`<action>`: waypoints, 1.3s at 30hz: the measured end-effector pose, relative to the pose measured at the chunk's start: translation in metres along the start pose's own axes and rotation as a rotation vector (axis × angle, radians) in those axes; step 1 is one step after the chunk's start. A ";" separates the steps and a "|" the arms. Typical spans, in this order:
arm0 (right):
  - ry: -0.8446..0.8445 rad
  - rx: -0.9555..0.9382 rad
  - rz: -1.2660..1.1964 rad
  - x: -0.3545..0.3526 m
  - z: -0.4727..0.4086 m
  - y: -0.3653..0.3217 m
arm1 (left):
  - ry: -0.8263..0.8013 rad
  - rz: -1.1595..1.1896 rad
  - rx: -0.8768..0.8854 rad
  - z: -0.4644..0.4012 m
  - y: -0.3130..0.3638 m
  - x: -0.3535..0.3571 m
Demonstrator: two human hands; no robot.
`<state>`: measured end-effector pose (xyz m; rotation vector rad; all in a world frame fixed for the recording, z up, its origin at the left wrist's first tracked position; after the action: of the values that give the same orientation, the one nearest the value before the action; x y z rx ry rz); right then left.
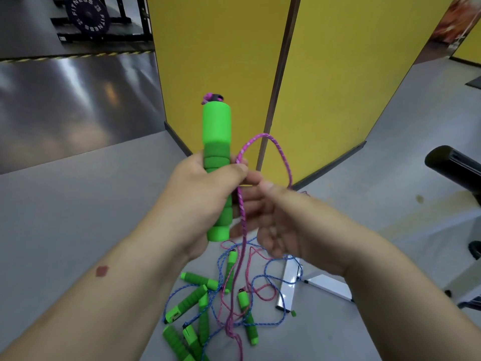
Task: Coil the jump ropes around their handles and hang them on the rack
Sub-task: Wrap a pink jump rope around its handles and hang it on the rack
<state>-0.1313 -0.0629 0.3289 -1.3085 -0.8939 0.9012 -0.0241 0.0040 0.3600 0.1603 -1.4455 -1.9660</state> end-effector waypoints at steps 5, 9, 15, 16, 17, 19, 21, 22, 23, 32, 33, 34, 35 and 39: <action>-0.003 -0.171 0.165 0.000 0.003 -0.017 | 0.191 -0.035 0.030 -0.013 0.008 -0.032; 0.397 -0.459 -0.020 -0.026 -0.001 -0.040 | -0.183 -0.111 -0.114 -0.002 -0.011 0.003; 0.606 -0.472 0.054 -0.035 0.009 -0.046 | -0.216 -0.186 -0.078 -0.001 -0.026 0.019; 0.616 -0.483 0.080 -0.036 0.010 -0.046 | -0.209 -0.170 -0.079 0.000 -0.026 0.020; 0.621 -0.493 0.104 -0.036 0.010 -0.047 | -0.200 -0.155 -0.079 0.001 -0.026 0.020; 0.606 -0.471 0.113 -0.036 0.009 -0.042 | -0.174 -0.107 -0.064 0.001 -0.023 0.018; 0.527 -0.372 0.091 -0.033 0.003 -0.029 | -0.124 -0.042 -0.040 0.000 -0.017 0.014; 0.457 -0.300 0.074 -0.028 0.000 -0.022 | -0.094 0.001 -0.032 -0.002 -0.015 0.010; 0.369 -0.216 0.055 -0.022 -0.002 -0.015 | -0.063 0.046 -0.024 -0.003 -0.012 0.006; 0.137 -0.233 0.212 -0.003 -0.002 -0.020 | 0.068 0.216 0.028 -0.012 -0.003 -0.024; 0.189 -0.283 0.189 -0.006 -0.003 -0.024 | 0.037 0.209 0.014 -0.012 -0.005 -0.020; 0.231 -0.326 0.170 -0.010 -0.003 -0.028 | 0.004 0.192 0.003 -0.011 -0.007 -0.015; 0.265 -0.362 0.161 -0.012 -0.003 -0.032 | -0.029 0.174 -0.006 -0.009 -0.009 -0.010; 0.344 -0.440 0.128 -0.015 0.000 -0.043 | -0.129 0.071 0.003 -0.007 -0.017 0.006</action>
<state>-0.1354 -0.0790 0.3709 -1.8524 -0.7644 0.5633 -0.0333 -0.0027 0.3441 -0.0168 -1.5146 -1.9473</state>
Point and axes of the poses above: each hand's wrist, its own z-axis away from the middle knuckle, its own x-axis out of the palm, y = z × x, the point moved 7 cm from there along -z, towards the middle knuckle, and after that the axes turned 15 degrees about -x, right-handed, at the moved point
